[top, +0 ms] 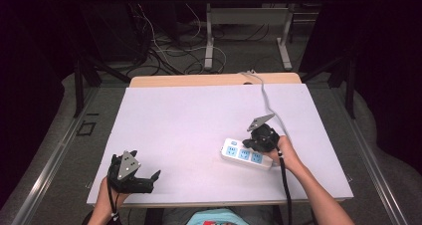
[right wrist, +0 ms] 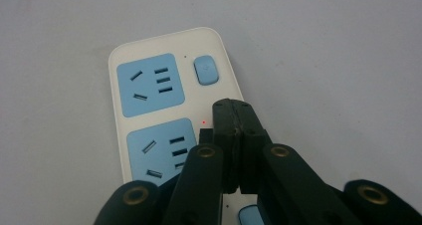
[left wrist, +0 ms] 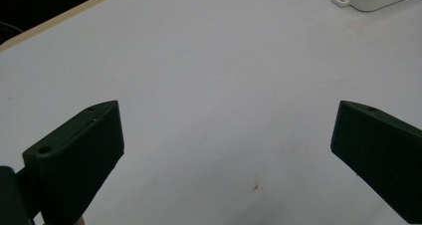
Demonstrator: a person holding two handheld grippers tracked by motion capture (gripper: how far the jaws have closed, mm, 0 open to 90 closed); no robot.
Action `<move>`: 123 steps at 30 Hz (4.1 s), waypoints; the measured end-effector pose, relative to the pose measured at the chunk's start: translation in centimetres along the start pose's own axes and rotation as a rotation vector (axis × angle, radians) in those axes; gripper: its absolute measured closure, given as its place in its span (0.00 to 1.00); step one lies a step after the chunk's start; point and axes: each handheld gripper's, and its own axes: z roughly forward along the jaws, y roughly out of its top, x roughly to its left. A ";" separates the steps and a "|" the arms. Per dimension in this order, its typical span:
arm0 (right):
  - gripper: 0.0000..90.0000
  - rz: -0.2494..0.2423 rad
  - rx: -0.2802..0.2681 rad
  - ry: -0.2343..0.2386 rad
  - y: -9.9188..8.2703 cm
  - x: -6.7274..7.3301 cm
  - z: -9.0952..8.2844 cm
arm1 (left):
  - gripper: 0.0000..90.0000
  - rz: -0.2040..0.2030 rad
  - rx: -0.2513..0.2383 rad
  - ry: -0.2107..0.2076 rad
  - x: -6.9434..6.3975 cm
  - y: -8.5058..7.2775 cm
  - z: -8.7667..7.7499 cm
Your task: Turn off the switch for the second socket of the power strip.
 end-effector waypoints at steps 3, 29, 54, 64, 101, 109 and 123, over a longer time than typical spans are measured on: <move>1.00 -0.018 0.007 -0.002 0.0 0.1 0.0 | 0.00 0.000 0.000 0.000 0.0 0.0 0.0; 1.00 0.021 0.021 -0.070 -0.1 0.5 -0.1 | 0.00 -0.003 0.003 0.000 0.0 0.0 0.0; 1.00 0.018 0.014 -0.062 -0.2 0.5 0.0 | 0.00 -0.002 0.006 0.000 -0.1 0.1 0.0; 1.00 0.014 -0.014 -0.065 -0.3 0.3 0.1 | 0.00 0.003 0.006 -0.001 0.0 0.0 0.0; 0.98 -0.028 -0.024 -0.116 0.0 1.1 -0.1 | 0.00 0.000 0.004 -0.001 -0.1 0.1 0.0; 0.96 -0.033 -0.027 -0.125 0.0 1.0 -0.2 | 0.00 -0.001 0.004 -0.002 -0.1 0.1 0.0; 0.67 0.007 -0.092 -0.110 0.1 1.0 -1.3 | 0.00 0.000 -0.002 0.000 -0.1 0.1 0.0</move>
